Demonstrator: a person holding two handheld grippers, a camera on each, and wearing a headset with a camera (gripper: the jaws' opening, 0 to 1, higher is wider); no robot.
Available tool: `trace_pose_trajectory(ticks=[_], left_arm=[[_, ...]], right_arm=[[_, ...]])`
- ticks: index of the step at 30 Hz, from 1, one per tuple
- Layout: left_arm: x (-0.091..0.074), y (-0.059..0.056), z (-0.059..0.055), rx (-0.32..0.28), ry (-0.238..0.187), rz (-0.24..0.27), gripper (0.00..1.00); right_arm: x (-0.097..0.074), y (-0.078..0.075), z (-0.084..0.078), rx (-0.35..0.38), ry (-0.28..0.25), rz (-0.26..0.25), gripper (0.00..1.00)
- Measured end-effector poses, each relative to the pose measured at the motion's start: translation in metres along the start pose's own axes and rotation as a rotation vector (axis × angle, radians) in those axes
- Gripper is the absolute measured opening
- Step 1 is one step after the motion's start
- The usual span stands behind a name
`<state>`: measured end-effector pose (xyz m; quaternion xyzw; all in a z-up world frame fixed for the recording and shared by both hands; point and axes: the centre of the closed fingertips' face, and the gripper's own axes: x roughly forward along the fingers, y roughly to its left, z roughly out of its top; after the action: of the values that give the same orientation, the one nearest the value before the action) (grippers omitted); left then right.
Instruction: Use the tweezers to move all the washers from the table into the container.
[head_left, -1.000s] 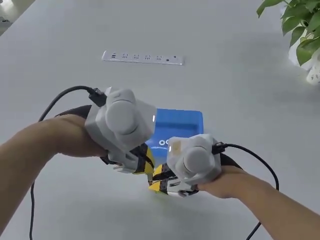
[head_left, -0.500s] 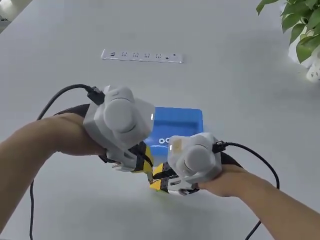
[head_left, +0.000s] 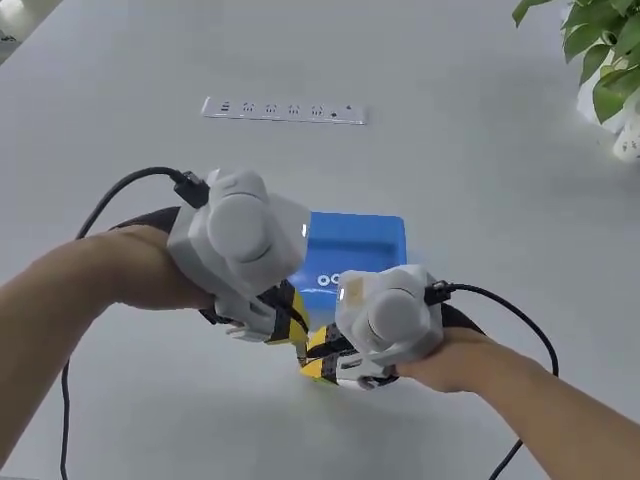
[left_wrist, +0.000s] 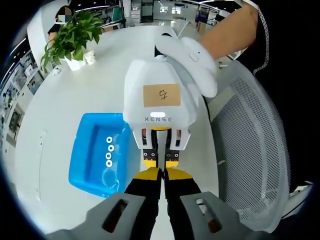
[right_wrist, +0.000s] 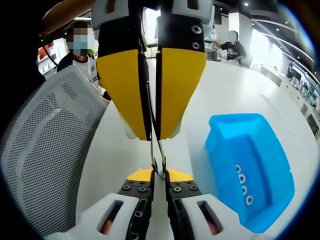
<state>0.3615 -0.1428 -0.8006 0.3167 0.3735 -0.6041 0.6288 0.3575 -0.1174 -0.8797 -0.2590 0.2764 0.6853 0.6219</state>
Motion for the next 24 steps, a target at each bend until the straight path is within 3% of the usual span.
trace_pose_trajectory(ticks=[8, 9, 10, 13, 15, 24], left_arm=[[0.002, -0.002, 0.001, -0.004, -0.009, -0.005, 0.06], [0.002, -0.002, 0.002, -0.001, -0.009, -0.005, 0.06], [0.003, -0.003, 0.003, -0.003, -0.015, -0.007, 0.06], [0.003, -0.002, 0.002, -0.003, -0.011, 0.0, 0.06], [0.003, -0.002, 0.002, -0.002, -0.011, 0.0, 0.06], [0.001, -0.002, -0.001, -0.006, -0.006, 0.0, 0.06]], right_arm=[[0.001, 0.0, -0.004, -0.005, 0.02, -0.005, 0.05], [0.001, 0.002, -0.016, -0.011, 0.077, 0.002, 0.02], [0.004, 0.0, -0.016, -0.03, 0.069, -0.004, 0.02], [0.005, -0.002, -0.011, 0.024, 0.012, -0.007, 0.02], [0.004, -0.004, -0.009, 0.014, 0.018, -0.025, 0.02], [0.0, -0.003, -0.005, 0.015, 0.019, -0.021, 0.08]])
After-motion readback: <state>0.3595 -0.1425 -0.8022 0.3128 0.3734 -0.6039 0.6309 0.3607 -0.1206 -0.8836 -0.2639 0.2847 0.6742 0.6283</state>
